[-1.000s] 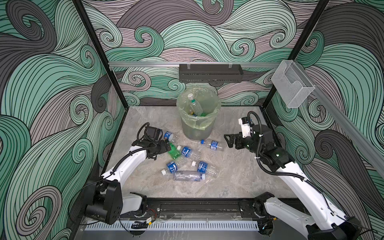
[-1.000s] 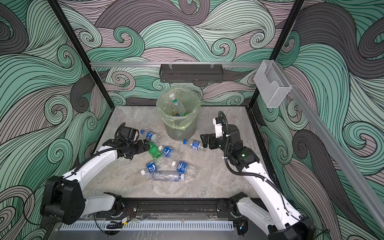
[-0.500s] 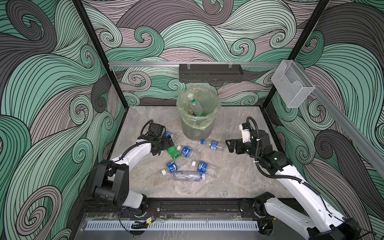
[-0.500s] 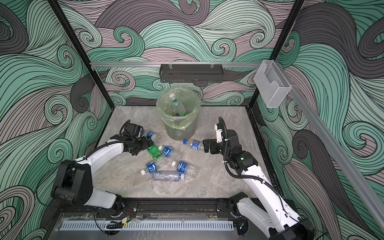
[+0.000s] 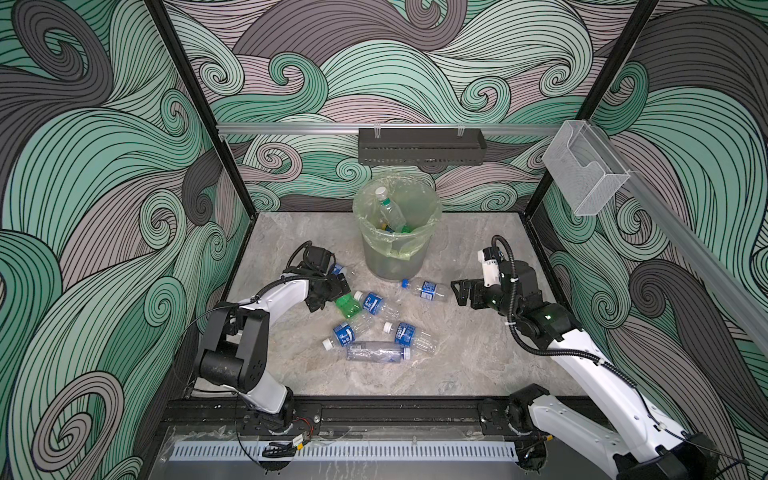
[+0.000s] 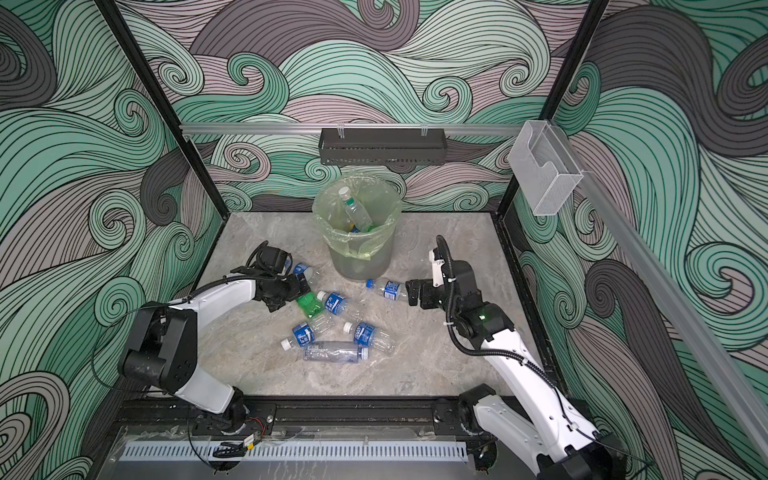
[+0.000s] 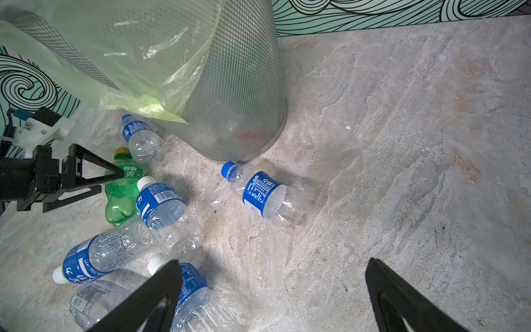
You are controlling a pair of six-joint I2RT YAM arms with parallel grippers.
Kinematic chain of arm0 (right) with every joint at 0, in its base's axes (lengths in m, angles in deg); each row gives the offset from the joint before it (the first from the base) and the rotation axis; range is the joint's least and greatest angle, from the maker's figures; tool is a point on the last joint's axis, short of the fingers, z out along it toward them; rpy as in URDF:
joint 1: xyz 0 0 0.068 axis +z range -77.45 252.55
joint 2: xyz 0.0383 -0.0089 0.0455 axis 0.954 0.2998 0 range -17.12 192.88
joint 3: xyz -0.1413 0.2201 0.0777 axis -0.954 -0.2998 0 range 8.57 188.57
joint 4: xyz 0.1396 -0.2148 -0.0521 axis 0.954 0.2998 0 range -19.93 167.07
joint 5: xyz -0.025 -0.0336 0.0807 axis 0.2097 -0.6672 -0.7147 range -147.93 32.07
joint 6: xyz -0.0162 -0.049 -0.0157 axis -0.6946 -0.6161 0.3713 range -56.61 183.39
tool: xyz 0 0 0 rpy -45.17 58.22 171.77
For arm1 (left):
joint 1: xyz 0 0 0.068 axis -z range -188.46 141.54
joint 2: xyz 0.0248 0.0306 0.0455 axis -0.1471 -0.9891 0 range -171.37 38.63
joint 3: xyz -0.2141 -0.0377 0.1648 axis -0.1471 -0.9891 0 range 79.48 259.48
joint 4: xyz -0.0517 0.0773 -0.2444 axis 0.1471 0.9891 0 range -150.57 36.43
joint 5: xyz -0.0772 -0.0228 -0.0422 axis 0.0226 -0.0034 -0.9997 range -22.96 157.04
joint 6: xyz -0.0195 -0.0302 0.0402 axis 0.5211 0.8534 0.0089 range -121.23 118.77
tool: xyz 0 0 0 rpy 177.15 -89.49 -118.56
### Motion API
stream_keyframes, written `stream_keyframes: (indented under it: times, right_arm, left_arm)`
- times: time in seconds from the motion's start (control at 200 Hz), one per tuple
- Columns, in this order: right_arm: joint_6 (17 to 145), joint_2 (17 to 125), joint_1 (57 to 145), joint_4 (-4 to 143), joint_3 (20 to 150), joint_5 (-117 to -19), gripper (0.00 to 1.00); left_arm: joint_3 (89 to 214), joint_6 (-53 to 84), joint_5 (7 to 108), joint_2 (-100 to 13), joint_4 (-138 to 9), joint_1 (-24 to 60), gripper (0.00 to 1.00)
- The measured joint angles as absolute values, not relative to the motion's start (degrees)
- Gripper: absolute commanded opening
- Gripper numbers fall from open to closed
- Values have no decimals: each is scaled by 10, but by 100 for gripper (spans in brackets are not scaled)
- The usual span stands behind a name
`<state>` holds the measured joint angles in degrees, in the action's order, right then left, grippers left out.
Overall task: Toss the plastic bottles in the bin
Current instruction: 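Grasp the green yellow-capped bottle with the left gripper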
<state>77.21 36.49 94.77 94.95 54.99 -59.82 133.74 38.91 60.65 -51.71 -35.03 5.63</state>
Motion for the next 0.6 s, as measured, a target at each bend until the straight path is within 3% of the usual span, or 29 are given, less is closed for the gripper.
stream_keyframes:
  times: [0.596]
  right_arm:
    - [774,369,947,942,540,-598,100]
  left_arm:
    - [1320,389,606,-530,-366,56,76]
